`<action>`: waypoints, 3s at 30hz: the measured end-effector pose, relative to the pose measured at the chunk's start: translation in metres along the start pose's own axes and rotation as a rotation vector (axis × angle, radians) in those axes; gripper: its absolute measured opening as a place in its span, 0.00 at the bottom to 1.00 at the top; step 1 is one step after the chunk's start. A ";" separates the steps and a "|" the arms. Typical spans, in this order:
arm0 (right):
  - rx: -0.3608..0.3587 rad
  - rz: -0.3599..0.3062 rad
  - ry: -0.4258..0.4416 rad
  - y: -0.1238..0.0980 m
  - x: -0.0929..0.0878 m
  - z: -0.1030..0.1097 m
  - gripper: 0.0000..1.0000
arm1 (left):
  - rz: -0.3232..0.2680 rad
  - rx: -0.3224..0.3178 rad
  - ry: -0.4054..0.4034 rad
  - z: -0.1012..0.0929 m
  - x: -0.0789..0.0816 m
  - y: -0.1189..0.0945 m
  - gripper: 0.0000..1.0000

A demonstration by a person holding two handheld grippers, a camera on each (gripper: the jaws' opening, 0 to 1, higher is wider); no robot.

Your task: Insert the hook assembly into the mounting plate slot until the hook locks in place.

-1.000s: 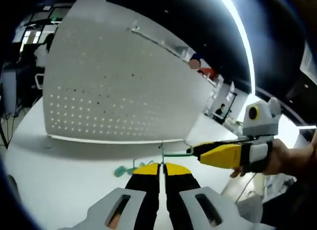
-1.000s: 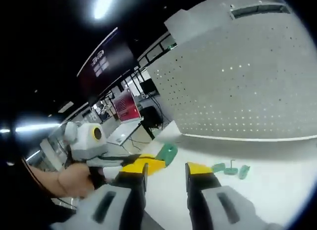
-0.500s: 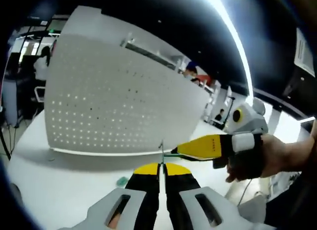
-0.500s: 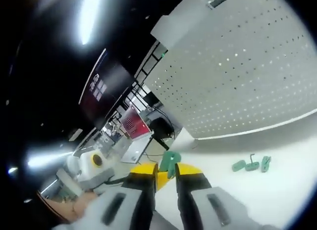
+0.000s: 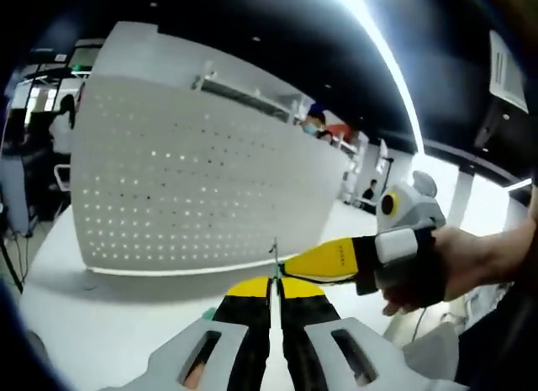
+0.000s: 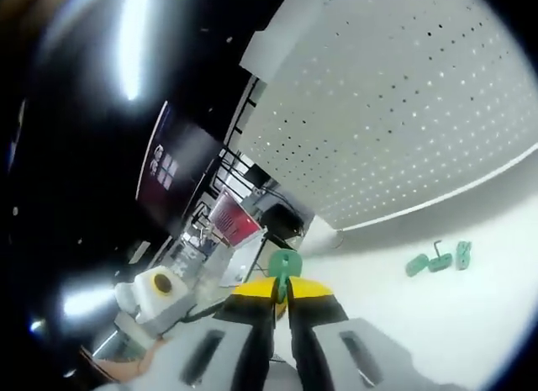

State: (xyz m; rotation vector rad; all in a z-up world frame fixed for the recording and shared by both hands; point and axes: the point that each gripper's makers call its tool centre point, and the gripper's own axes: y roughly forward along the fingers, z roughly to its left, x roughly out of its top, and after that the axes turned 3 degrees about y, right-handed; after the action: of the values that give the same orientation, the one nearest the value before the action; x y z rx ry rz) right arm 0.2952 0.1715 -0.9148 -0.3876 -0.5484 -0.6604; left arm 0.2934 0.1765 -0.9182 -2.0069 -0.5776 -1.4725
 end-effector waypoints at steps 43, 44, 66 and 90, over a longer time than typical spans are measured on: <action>0.028 -0.069 0.100 0.006 0.014 0.005 0.00 | 0.009 0.008 0.232 0.004 0.012 0.004 0.05; 0.024 -0.069 0.083 0.006 0.015 0.005 0.00 | 0.009 0.005 0.227 0.003 0.013 0.004 0.08; -0.014 -0.034 -0.228 0.013 0.022 0.014 0.00 | 0.012 -0.062 0.136 0.011 0.021 -0.016 0.71; -0.232 -0.303 -0.677 0.008 0.087 0.023 0.00 | 0.037 -0.064 0.036 0.011 0.014 -0.020 0.98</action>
State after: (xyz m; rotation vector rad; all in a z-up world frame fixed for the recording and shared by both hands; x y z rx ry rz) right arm 0.3497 0.1479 -0.8470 -0.7656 -1.1957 -0.8890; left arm 0.2924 0.1988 -0.9031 -2.0248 -0.4820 -1.5192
